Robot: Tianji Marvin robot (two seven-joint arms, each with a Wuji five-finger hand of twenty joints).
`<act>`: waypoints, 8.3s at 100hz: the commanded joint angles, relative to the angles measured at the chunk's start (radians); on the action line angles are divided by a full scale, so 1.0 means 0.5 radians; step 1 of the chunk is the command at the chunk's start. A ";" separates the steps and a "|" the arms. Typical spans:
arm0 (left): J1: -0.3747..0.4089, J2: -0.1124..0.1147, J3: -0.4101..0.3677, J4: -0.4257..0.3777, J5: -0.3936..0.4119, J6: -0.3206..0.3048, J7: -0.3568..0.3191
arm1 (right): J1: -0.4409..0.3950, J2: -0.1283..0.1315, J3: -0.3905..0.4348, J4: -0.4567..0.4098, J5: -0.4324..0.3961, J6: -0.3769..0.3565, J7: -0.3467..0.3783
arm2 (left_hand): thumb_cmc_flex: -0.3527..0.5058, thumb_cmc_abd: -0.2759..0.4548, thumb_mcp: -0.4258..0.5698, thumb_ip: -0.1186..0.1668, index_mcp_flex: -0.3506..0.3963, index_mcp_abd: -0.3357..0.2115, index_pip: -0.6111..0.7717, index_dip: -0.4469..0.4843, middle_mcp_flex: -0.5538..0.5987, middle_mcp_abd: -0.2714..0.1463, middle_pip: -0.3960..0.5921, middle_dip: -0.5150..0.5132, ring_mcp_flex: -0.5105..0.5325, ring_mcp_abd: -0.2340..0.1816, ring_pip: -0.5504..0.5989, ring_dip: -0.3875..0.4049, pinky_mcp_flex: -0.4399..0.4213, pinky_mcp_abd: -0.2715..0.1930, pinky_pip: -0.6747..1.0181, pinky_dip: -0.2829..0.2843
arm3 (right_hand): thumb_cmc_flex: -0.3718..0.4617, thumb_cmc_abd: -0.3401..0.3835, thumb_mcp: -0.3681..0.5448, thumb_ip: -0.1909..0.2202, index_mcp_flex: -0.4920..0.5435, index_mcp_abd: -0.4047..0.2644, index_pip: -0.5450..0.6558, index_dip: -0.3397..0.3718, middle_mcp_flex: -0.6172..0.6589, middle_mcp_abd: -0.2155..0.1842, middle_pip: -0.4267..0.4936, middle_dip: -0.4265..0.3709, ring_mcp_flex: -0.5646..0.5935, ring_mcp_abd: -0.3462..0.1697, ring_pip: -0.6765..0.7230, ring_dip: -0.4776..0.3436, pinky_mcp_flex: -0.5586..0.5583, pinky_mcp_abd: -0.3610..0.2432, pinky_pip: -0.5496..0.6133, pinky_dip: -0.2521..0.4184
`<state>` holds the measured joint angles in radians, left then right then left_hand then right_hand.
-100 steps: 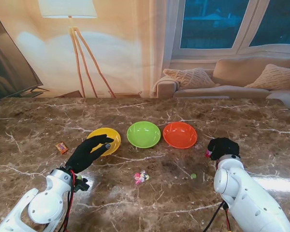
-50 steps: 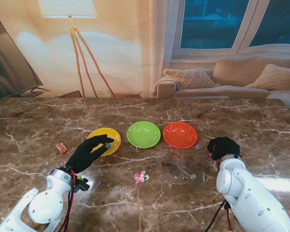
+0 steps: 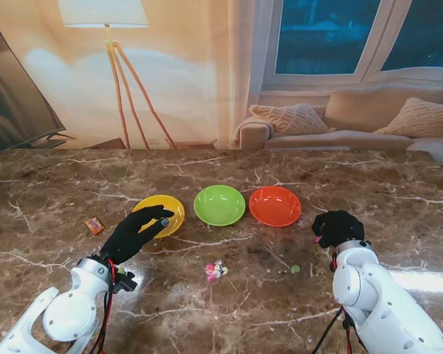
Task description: Portion candies into small dishes
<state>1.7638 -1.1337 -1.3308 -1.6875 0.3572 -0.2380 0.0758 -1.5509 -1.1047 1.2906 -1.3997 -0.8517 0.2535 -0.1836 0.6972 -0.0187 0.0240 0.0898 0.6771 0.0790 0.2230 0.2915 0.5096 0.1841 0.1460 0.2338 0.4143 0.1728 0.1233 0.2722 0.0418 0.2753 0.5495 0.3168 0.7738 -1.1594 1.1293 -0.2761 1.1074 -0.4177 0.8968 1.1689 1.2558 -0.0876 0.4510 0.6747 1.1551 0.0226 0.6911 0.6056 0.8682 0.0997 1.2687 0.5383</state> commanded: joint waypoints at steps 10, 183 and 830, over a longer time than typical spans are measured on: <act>0.017 -0.005 -0.003 -0.006 0.004 0.006 0.004 | 0.041 -0.005 -0.006 -0.183 -0.010 -0.054 0.058 | 0.043 0.063 0.008 0.041 0.024 -0.049 0.024 0.034 0.024 -0.062 0.009 -0.033 0.028 -0.036 0.001 -0.010 -0.010 0.013 -0.005 0.018 | 0.008 0.208 -0.028 -0.048 0.167 0.133 0.299 0.152 0.112 0.022 0.168 0.104 0.095 0.040 0.033 0.047 -0.003 -0.011 0.071 -0.010; 0.033 -0.006 -0.017 -0.017 0.040 0.018 0.024 | -0.406 0.084 0.155 -0.683 -0.394 -0.471 0.355 | 0.042 0.065 0.007 0.040 0.022 -0.053 0.024 0.036 0.019 -0.044 0.003 -0.033 0.021 -0.029 -0.001 -0.011 -0.003 0.010 -0.031 0.037 | -0.812 0.435 0.032 0.158 -0.466 0.701 -0.912 -1.480 -0.416 0.090 0.024 0.006 -0.384 -0.048 0.146 0.257 -0.459 0.019 0.047 0.131; 0.030 0.005 -0.018 -0.020 0.072 0.035 -0.014 | 0.045 0.053 -0.799 -0.402 -0.212 -0.547 0.099 | 0.032 0.074 0.004 0.042 0.015 -0.053 0.025 0.040 0.021 -0.027 -0.017 -0.016 0.009 -0.021 -0.008 -0.009 -0.002 0.019 -0.056 0.053 | -0.735 0.534 -0.028 0.192 -0.680 0.655 -0.962 -1.306 -0.610 0.064 -0.310 -0.414 -0.384 -0.027 -0.642 -0.273 -0.462 -0.005 -0.398 -0.269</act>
<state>1.7720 -1.1313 -1.3420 -1.6997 0.3898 -0.2188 0.0671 -1.5174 -1.0743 0.9092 -1.6237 -0.9573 -0.0210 -0.1508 0.6974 -0.0186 0.0240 0.0898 0.6890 0.0777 0.2239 0.2927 0.5097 0.1841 0.1439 0.2338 0.4147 0.1730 0.1233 0.2722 0.0419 0.2790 0.5453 0.3304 0.4131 -0.8666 1.0890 -0.2068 0.7804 -0.0882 0.4344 0.5249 0.9698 -0.0668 0.3167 0.4792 0.9445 -0.0017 0.3843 0.4932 0.6334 0.0949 1.0742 0.4232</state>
